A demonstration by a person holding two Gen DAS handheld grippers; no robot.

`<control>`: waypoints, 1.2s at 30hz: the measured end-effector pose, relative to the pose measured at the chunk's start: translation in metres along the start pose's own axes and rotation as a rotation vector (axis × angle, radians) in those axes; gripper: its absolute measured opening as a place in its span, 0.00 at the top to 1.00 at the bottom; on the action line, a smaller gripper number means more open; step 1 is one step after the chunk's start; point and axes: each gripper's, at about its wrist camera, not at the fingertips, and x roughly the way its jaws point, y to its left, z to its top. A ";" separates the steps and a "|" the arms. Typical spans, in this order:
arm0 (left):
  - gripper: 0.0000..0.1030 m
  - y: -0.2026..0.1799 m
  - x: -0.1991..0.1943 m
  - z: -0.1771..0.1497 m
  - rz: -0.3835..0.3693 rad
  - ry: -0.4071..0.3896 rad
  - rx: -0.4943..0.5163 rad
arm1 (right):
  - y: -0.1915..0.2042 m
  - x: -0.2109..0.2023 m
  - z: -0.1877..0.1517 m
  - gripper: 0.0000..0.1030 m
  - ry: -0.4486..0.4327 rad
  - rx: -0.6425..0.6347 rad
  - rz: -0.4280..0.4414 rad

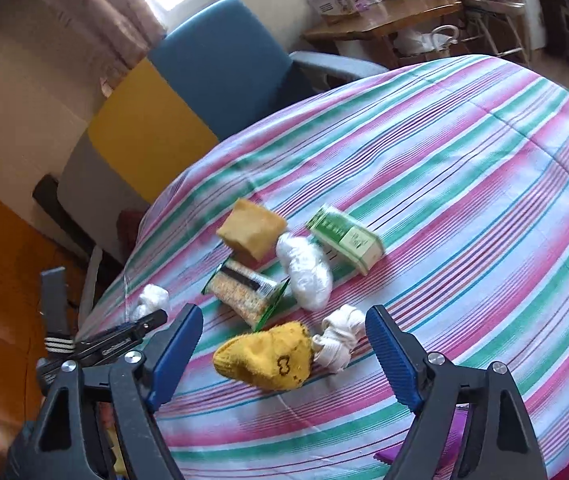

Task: Organize objects
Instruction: 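Carry the wrapped ball toward the gold tray with the left gripper while the right gripper grasps the yellow sock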

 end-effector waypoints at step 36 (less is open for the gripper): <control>0.69 0.191 -0.200 -0.266 0.093 -0.249 -0.547 | 0.090 0.072 -0.068 0.68 0.206 -0.630 -0.208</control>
